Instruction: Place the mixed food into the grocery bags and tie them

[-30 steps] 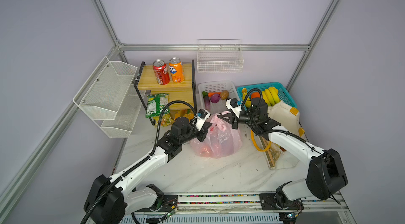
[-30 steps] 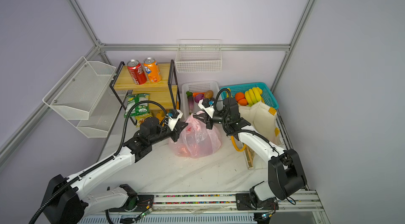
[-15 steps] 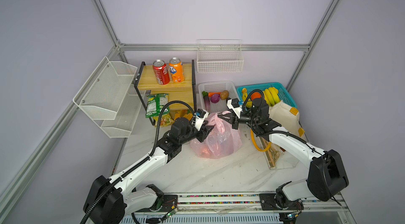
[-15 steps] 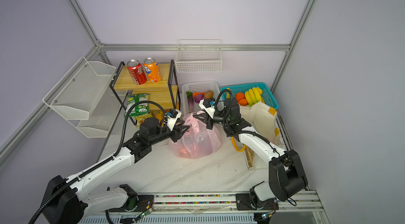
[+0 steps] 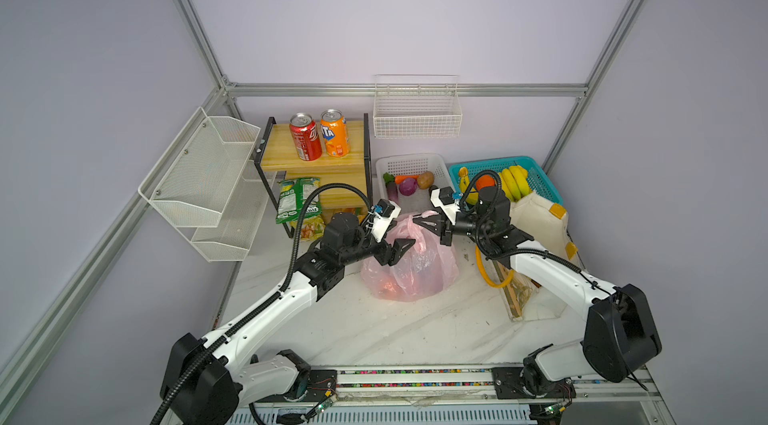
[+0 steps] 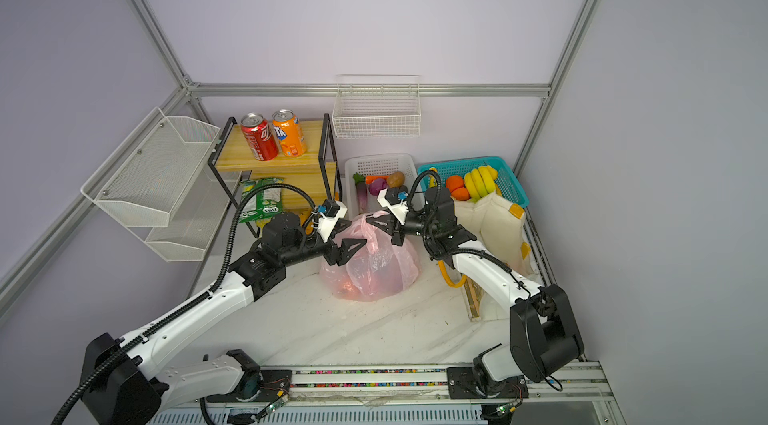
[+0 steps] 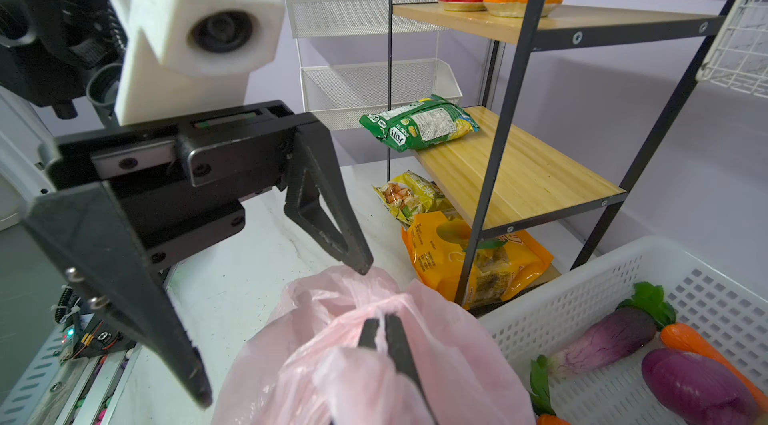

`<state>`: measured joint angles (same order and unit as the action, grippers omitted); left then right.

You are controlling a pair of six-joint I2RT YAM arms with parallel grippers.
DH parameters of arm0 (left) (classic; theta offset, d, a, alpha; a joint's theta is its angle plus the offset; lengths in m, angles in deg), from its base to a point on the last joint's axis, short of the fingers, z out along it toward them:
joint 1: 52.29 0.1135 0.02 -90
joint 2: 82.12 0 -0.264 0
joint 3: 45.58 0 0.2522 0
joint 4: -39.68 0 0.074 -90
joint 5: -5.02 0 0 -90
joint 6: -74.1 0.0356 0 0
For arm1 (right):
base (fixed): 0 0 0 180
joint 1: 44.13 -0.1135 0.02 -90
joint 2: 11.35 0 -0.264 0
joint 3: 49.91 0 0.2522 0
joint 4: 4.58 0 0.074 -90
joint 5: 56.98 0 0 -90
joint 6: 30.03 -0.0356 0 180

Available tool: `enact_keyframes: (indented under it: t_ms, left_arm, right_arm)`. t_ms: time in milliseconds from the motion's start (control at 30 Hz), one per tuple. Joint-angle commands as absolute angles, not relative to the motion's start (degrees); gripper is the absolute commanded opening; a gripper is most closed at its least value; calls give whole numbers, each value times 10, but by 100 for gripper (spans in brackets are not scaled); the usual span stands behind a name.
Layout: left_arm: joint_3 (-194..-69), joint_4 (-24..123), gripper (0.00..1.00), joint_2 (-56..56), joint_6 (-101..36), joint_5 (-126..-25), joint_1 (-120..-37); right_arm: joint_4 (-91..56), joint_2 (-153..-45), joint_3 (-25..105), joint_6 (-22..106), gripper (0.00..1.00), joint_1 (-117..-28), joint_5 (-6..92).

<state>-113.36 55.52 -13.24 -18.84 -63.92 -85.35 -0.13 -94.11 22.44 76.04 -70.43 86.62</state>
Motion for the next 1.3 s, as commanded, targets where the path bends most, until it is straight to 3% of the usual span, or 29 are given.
enact_keyframes:
  t_ms: [0, 167, 467, 733, 1067, 1167, 1267]
  left_arm:
    - [-1216, 568, 78, -110, -160, -639, -851]
    - [-1245, 585, 76, -68, -135, -639, -851]
    - [-1254, 580, 51, -42, -100, -635, -849]
    - [-1247, 570, 38, -29, -62, -650, -850]
    - [-1229, 556, 11, -41, -16, -670, -849]
    - [-1225, 565, 5, -47, 11, -672, -847]
    - [-1213, 561, 4, -57, 37, -660, -845]
  right_arm:
    - [19, -926, 218, 762, 0, -701, 879]
    - [24, -926, 216, 757, 0, -702, 882]
    - [27, -928, 218, 752, 0, -702, 886]
    - [36, -928, 215, 742, 0, -702, 894]
    - [25, -926, 213, 754, 0, -702, 882]
    - [18, -924, 214, 760, 11, -702, 870]
    - [3, -920, 213, 770, 33, -700, 850]
